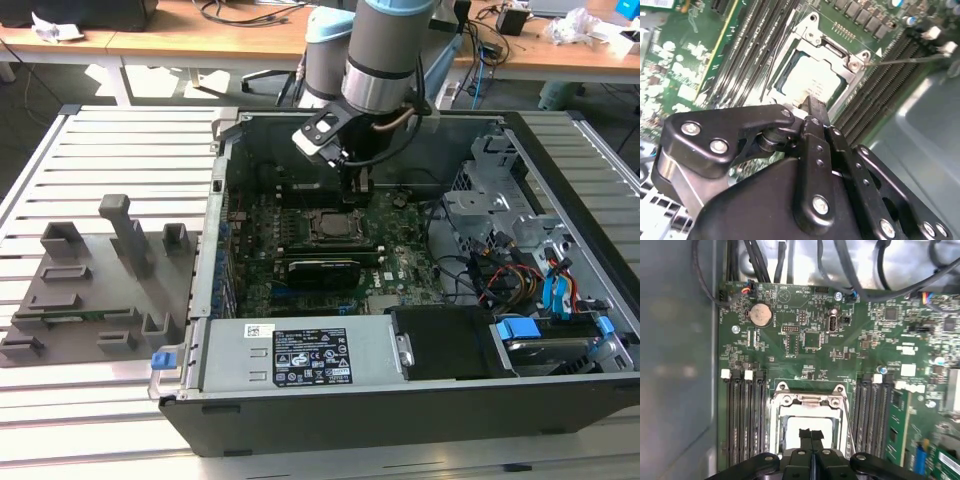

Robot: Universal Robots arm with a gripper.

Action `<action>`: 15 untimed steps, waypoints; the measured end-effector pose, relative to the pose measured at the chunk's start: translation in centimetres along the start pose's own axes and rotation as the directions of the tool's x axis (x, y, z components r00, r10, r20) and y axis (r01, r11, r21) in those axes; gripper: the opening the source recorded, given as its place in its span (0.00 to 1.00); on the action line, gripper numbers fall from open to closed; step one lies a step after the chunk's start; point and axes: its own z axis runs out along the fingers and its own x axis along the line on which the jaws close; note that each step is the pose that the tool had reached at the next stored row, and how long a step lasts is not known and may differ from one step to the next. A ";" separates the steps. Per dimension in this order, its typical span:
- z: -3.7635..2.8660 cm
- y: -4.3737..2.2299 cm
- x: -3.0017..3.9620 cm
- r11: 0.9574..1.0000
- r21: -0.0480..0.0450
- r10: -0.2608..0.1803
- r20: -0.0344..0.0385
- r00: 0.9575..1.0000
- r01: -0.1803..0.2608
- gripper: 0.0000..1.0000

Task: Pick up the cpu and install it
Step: 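Close the cpu cover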

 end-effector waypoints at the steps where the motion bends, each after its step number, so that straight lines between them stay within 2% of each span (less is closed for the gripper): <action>1: -0.50 -0.04 -0.01 1.000 0.000 0.000 0.000 1.000 0.000 0.11; 3: -1.37 -0.11 -0.02 1.000 0.000 0.000 0.000 1.000 0.000 0.11; 6: -3.13 -0.25 -0.05 1.000 0.000 0.000 -0.001 1.000 0.000 0.11; 7: -3.46 -0.27 -0.06 1.000 0.000 0.000 -0.001 1.000 0.000 0.11; 12: -4.82 -0.38 -0.08 1.000 0.000 0.000 -0.001 1.000 0.000 0.11; 15: -5.05 -0.40 -0.10 1.000 0.000 0.000 -0.001 1.000 0.000 0.11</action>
